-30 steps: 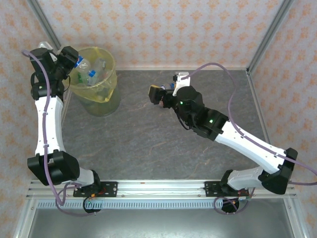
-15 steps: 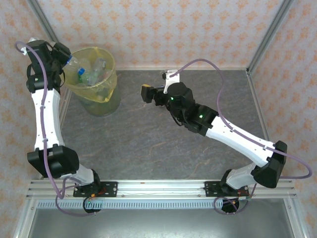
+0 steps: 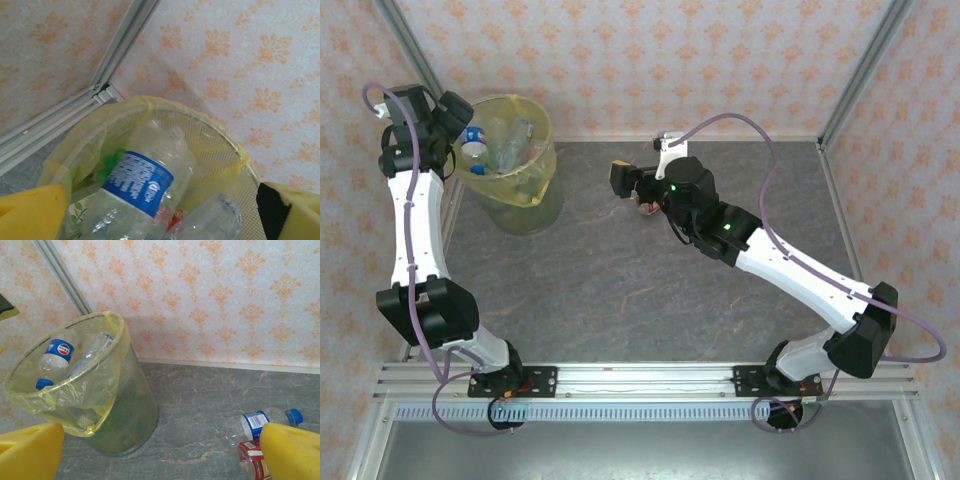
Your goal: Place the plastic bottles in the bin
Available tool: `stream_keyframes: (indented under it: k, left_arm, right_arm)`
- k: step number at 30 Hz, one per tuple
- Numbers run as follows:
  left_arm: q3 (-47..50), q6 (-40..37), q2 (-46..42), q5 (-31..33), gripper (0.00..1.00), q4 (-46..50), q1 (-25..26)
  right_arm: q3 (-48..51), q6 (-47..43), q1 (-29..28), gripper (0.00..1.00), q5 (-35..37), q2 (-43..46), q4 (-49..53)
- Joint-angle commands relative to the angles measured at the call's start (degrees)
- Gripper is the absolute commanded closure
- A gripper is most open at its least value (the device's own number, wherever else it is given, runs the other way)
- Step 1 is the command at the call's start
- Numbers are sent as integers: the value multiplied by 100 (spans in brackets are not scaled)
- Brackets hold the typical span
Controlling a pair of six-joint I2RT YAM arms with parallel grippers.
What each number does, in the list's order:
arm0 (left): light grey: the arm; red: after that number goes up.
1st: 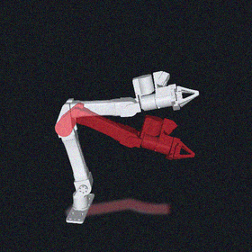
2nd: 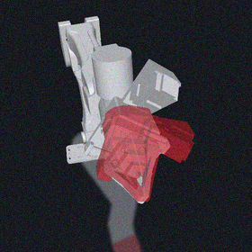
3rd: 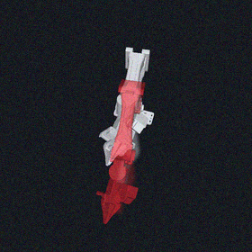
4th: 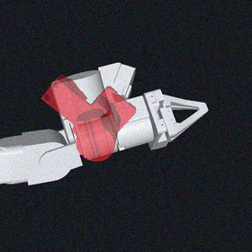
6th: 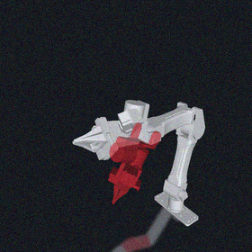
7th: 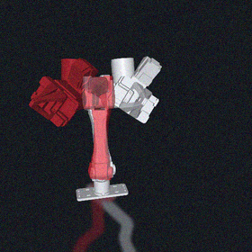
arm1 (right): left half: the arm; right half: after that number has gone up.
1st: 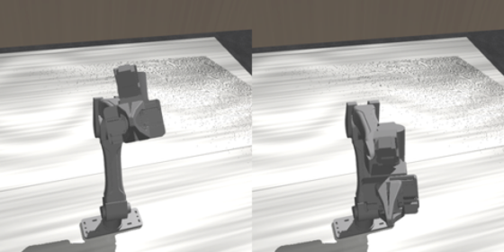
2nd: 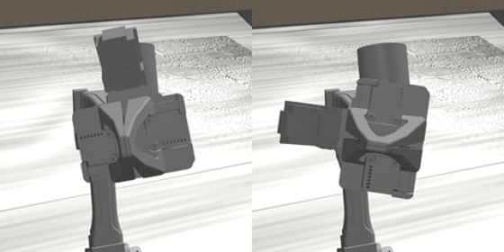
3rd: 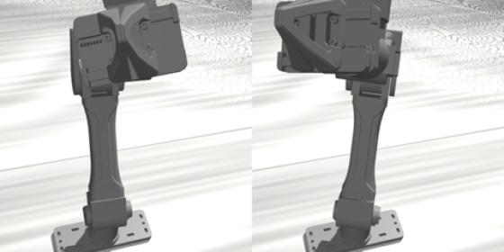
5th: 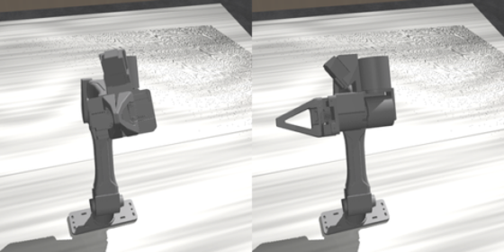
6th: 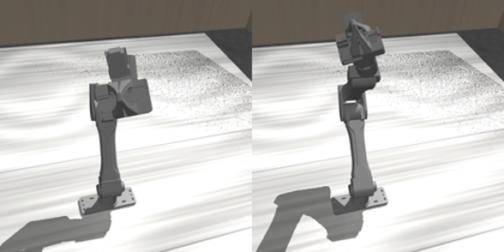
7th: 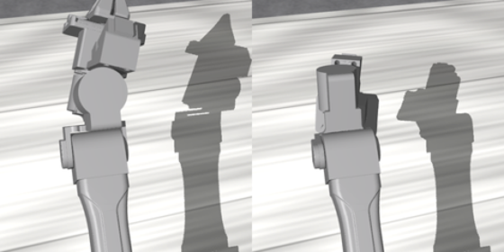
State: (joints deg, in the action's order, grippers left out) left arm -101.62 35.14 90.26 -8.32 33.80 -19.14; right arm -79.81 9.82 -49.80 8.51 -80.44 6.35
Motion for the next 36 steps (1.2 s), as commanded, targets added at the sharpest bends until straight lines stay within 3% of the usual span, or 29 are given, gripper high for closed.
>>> stream_keyframes:
  k: [1, 8, 18, 26, 36]
  left_arm:
    - [-350, -291, 17, 284, 1, 200, -2]
    - [-644, -387, 244, -420, 2, 103, 313]
    - [-650, -640, 245, -64, 1, -99, 2166]
    - [206, -797, 9, 117, 1, -592, 3452]
    - [1589, -613, -841, 60, 1, -1123, 3759]
  right_arm:
    - [103, 16, 45, 0, -86, -25, -213]
    - [139, 130, 76, 0, -24, -68, -176]
    - [572, 897, 469, 0, 381, 29, 200]
    - [831, 2286, 1319, 0, -354, -391, 494]
    - [-2, 3510, 1748, 2, -748, -2078, 765]
